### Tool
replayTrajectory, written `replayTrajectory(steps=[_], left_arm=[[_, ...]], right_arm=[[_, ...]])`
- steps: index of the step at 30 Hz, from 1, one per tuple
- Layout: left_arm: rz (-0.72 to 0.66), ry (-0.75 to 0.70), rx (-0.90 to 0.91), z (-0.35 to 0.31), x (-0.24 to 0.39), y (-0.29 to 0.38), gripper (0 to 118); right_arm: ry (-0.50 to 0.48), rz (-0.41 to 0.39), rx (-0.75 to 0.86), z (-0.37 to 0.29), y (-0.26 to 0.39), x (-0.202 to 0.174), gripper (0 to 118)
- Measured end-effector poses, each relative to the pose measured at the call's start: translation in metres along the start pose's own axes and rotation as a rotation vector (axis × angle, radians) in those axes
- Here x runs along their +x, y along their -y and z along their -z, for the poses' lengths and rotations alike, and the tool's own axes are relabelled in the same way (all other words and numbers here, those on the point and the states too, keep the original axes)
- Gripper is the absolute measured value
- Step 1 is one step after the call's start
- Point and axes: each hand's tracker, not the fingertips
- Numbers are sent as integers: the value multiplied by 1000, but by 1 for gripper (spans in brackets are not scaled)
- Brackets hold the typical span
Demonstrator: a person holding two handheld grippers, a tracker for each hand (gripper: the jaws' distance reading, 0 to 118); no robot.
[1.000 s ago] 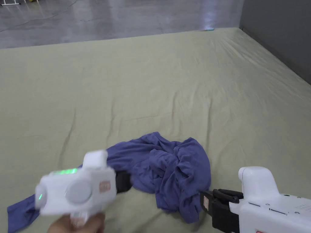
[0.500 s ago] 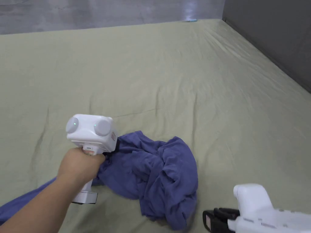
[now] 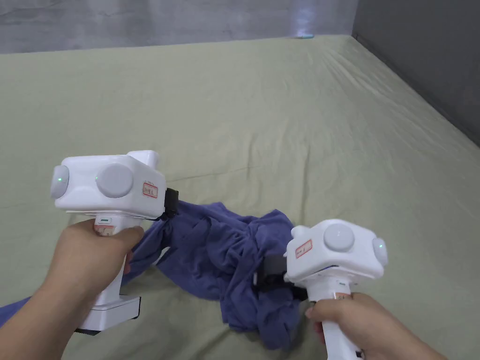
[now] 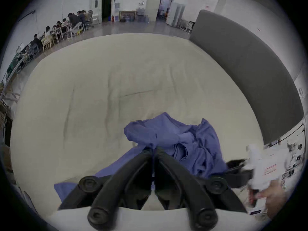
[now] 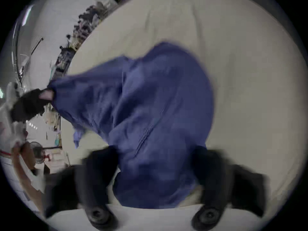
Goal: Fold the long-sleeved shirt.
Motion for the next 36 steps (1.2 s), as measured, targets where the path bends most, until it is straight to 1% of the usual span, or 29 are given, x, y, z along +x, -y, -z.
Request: replayTrajectory(steps=[1, 2, 3, 5, 6, 7, 8, 9, 11, 12, 13, 16, 19, 21, 23, 26, 27, 28, 31, 33, 35, 36], left_arm=[[-35, 14, 11, -6, -7, -1, 0], [-54, 15, 28, -15, -12, -1, 0], [-63, 6, 49, -30, -19, -1, 0], [-80, -29, 113, -65, -32, -4, 0], [-86, -21, 154, -86, -39, -8, 0], [-96, -12, 199, -109, -48, -14, 0], [-120, -16, 238, -129, -54, -20, 0], [-139, -20, 287, -151, -62, -27, 0], [-150, -6, 379, -191, -73, -44, 0], [-153, 4, 418, -210, -77, -54, 0], [-154, 8, 454, -226, -81, -65, 0], [-154, -23, 525, -268, -87, -96, 0], [-125, -12, 577, -297, -85, -132, 0], [-105, -36, 601, -313, -82, -159, 0], [-82, -64, 637, -325, -78, -188, 0], [-77, -76, 653, -333, -77, -230, 0], [-79, -72, 657, -333, -78, -243, 0], [-91, -57, 661, -331, -81, -252, 0], [-98, -38, 656, -313, -87, -263, 0], [-94, -44, 636, -290, -89, -255, 0], [-90, -82, 569, -257, -94, -239, 0], [-93, -96, 525, -237, -98, -228, 0]], right_arm=[[40, -33, -7, 2, 3, -3, 43], [71, -43, 32, -7, 6, -4, 24], [65, -66, 73, -24, 7, -6, 23], [35, -144, 196, -75, 8, -14, 23], [50, -224, 258, -107, 7, -22, 23], [76, -284, 323, -141, 5, -31, 23], [91, -323, 370, -172, 2, -39, 22], [90, -346, 429, -204, -2, -48, 22], [58, -360, 502, -257, -15, -65, 22], [51, -375, 539, -280, -21, -81, 22], [48, -406, 580, -302, -28, -96, 22], [97, -510, 644, -348, -53, -138, 22], [187, -592, 704, -380, -84, -181, 22], [195, -622, 712, -397, -111, -201, 22], [218, -632, 721, -412, -135, -222, 22], [284, -695, 730, -426, -171, -240, 22], [294, -688, 735, -427, -182, -243, 22], [289, -687, 734, -427, -190, -244, 22], [324, -700, 730, -408, -206, -240, 22], [326, -700, 721, -382, -206, -227, 22], [293, -693, 677, -347, -205, -210, 22], [289, -677, 650, -324, -201, -199, 22]])
